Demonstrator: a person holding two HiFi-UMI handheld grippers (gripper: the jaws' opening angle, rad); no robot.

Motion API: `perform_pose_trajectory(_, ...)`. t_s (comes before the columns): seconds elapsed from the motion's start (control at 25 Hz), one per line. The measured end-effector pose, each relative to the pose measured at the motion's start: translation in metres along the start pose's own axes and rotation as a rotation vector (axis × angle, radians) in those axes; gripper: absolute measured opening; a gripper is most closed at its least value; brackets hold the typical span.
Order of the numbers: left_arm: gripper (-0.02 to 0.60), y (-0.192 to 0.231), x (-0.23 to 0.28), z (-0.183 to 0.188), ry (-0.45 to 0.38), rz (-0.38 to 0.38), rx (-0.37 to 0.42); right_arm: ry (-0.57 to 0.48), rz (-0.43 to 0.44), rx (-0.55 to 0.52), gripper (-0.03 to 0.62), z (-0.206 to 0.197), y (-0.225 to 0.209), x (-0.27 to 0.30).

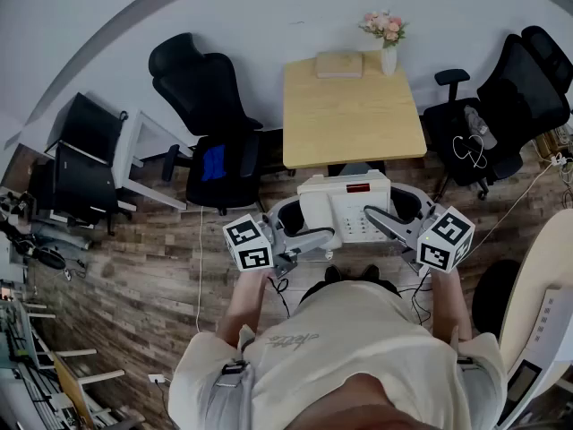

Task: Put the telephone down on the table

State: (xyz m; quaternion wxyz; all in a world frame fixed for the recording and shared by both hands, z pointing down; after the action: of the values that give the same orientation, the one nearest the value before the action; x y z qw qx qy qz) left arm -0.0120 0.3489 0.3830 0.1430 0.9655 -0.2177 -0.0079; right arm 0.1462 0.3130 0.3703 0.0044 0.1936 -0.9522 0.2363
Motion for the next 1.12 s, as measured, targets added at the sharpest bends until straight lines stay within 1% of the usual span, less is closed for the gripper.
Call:
perform_pose_trajectory(0.16, 0.388, -0.001, 0.002, 0.0, 0.002, -0.001, 0.006, 0.0, 0.005, -0.002, 0.232, 0.001, -0.001, -0.002)
perform_pose_trajectory(0.32, 0.387, -0.008, 0.023, -0.008, -0.018, 0.008, 0.009, -0.032, 0.042, -0.015, 0.232, -0.003, -0.014, -0.023)
perform_pose_trajectory(0.4, 0.387, -0.009, 0.029, -0.013, -0.026, 0.013, 0.007, -0.035, 0.044, -0.02, 0.232, -0.005, -0.019, -0.027)
perform_pose_trajectory(0.6, 0.387, -0.006, 0.016, -0.013, -0.034, 0.03, -0.01, -0.019, 0.053, -0.013, 0.232, -0.006, -0.014, -0.014)
perform_pose_trajectory(0.72, 0.387, 0.0, 0.018, -0.015, -0.033, 0.043, -0.015, -0.013, 0.063, 0.003, 0.232, -0.008, -0.022, -0.01)
perform_pose_trajectory(0.92, 0.387, 0.021, 0.02, -0.025, -0.005, 0.056, -0.001, 0.013, 0.067, 0.011, 0.232, -0.015, -0.041, 0.005)
perform_pose_trajectory(1.0, 0.387, 0.037, 0.015, -0.024, -0.022, 0.049, -0.016, 0.017, 0.06, 0.015, 0.232, -0.013, -0.047, 0.02)
perform_pose_trajectory(1.12, 0.387, 0.066, 0.01, -0.013, -0.05, 0.037, -0.039, 0.02, 0.05, 0.036, 0.232, 0.0, -0.06, 0.042)
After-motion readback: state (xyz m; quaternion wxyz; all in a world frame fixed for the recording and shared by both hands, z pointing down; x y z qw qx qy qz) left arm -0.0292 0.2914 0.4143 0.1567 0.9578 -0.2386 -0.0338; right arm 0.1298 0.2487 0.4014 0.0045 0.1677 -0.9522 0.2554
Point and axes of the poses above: the fingertips, and each gripper's own axes: x forward along the fingers, y to its left, z out of its top, the point moved 4 cm from there along -x, backward along the fingers, and after that the axes turned 9 degrees about x, right-handed, at the moved point
